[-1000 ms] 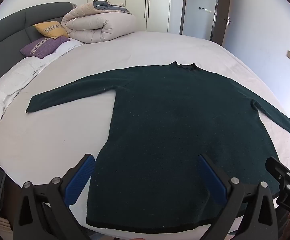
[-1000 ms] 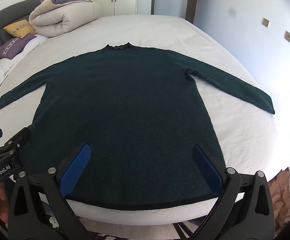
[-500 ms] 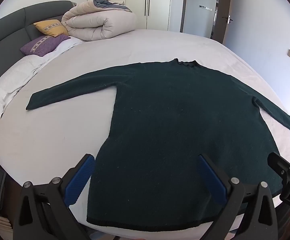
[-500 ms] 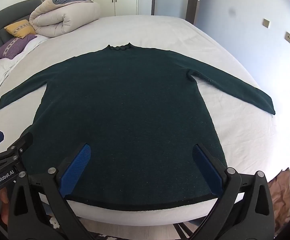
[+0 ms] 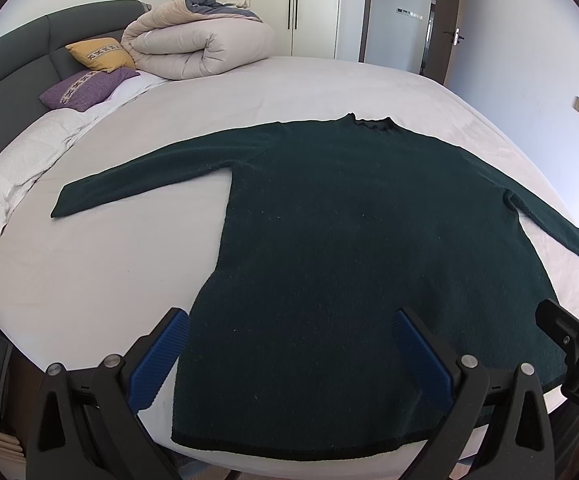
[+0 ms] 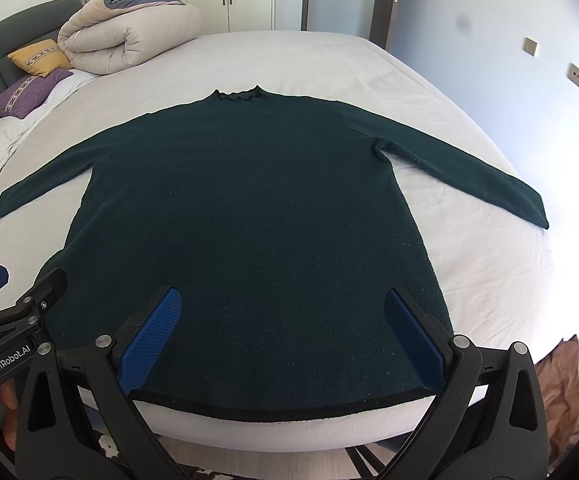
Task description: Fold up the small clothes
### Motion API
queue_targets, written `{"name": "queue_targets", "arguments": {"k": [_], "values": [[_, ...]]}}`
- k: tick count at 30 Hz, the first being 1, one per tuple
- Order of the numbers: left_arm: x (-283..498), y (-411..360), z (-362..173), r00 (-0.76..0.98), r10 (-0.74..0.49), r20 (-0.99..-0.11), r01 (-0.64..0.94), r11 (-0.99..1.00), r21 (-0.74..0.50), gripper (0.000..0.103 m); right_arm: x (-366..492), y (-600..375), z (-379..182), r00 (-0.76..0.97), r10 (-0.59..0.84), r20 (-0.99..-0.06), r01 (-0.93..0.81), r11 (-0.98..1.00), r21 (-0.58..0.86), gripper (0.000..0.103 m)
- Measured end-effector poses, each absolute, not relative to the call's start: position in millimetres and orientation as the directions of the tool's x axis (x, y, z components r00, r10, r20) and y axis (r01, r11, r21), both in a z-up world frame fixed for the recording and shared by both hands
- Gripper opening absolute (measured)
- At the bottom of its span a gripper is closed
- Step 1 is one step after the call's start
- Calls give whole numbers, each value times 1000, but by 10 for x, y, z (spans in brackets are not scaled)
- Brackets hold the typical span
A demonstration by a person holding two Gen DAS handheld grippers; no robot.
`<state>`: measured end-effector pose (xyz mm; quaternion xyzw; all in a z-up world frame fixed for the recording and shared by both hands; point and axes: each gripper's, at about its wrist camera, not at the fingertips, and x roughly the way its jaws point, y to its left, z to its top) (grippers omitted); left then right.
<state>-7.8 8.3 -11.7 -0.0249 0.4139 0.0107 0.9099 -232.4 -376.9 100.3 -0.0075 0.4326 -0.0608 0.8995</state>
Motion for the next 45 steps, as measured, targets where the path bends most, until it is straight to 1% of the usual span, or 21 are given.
{"name": "queue_targets", "arguments": {"k": [45], "values": [[-122,93,-145,652,-1,-758,-39,999,-34,103,-2344,-3811,1014,618,-128,-776,115,991,-71,103]]}}
